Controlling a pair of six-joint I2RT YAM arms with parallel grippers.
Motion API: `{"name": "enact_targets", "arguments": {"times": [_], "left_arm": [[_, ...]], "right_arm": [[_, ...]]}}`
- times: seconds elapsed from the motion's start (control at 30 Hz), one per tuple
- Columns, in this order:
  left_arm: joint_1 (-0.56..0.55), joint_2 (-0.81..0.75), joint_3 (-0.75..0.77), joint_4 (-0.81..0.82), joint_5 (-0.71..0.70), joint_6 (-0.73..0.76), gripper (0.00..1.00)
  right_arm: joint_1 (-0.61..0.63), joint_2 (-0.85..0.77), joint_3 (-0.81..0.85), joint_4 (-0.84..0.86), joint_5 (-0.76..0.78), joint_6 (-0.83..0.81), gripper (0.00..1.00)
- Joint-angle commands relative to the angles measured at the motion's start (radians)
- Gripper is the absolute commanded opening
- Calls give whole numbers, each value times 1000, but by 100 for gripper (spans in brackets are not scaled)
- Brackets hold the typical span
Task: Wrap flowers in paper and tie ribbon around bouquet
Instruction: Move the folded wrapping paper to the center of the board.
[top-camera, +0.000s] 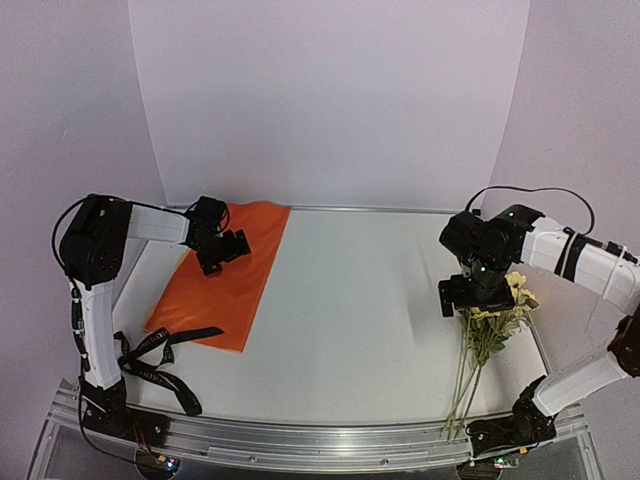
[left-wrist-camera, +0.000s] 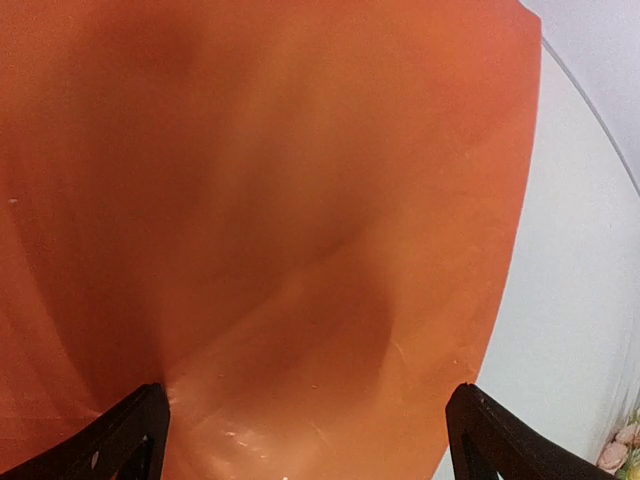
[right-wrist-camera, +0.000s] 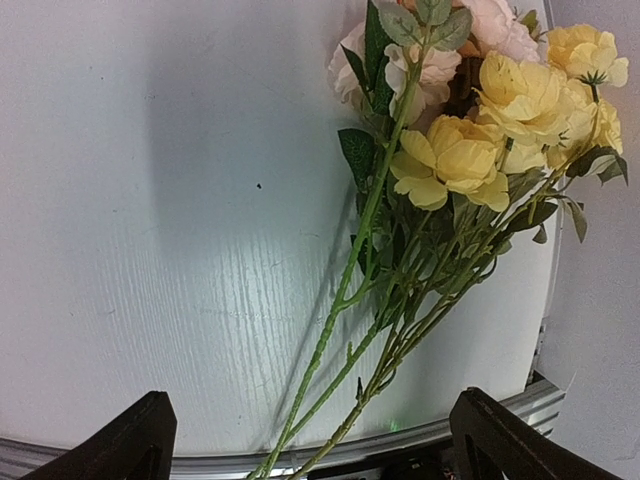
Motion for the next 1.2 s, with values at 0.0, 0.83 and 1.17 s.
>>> {"name": "enact_targets", "arguments": {"times": [0.0, 0.83, 1.17], "left_arm": [[-121, 69, 98, -2, 67, -68, 100], [-163, -508, -328, -148, -106, -78, 100], [-81, -541, -496, -37, 11, -28, 97]], "right_arm": [[-23, -1, 5, 5, 14, 12, 98], [-38, 57, -25, 118, -254, 12, 98], [-37, 97, -52, 161, -313, 41, 98]]}}
